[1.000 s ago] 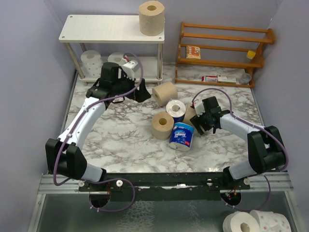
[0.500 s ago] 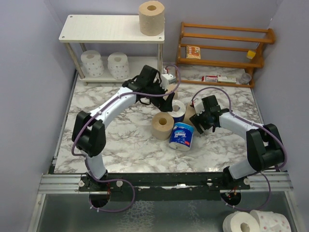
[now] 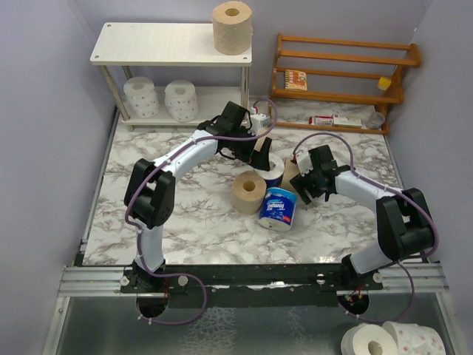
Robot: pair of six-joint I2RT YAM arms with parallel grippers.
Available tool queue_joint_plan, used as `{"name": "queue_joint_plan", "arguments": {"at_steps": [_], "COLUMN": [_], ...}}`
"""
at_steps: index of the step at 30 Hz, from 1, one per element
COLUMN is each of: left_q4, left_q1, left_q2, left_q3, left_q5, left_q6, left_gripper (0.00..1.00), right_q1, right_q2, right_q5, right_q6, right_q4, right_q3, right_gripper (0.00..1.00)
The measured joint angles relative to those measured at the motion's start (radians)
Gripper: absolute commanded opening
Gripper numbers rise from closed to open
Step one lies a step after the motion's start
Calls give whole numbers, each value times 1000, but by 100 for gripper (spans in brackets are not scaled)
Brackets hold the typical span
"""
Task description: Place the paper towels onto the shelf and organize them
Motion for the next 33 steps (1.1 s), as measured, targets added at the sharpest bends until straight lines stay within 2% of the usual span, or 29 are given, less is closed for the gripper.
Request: {"name": "queue_joint_plan", "arguments": {"at_steps": [6, 14, 20, 22, 26, 28, 30, 31, 33], "left_q4": [7, 14, 14, 14, 14, 14, 13, 13, 13], "left_q1": [-31, -37, -39, -42, -43, -43, -41, -40, -37], "left_q2": [66, 112, 124, 124, 124, 124, 124, 124, 126], "left_q3": [74, 95, 95, 95, 95, 95, 95, 95, 95], "left_q5": [-4, -48, -88, -98, -106, -107, -108, -108, -111], "left_q6": [-45, -83, -85, -84, -74, -71, -69, -68, -69], "left_gripper": [97, 82, 80, 73, 64, 55, 41, 31, 2], "right_q1": [0, 0, 0, 0, 0, 0, 0, 0, 0], "right_q2": [26, 22, 21, 21, 21, 21, 22, 22, 22], "right_q5": [-1, -1, -1, -1, -1, -1, -1, -1, -1], "right_q6": [0, 1, 1, 1, 1, 1, 1, 3, 6], "right_q4": [0, 6, 8, 8, 8, 8, 8, 8, 8], "right_q3": [16, 17, 17, 17, 17, 17, 17, 17, 17], "right_gripper": [75, 75, 75, 75, 75, 75, 75, 75, 75]}}
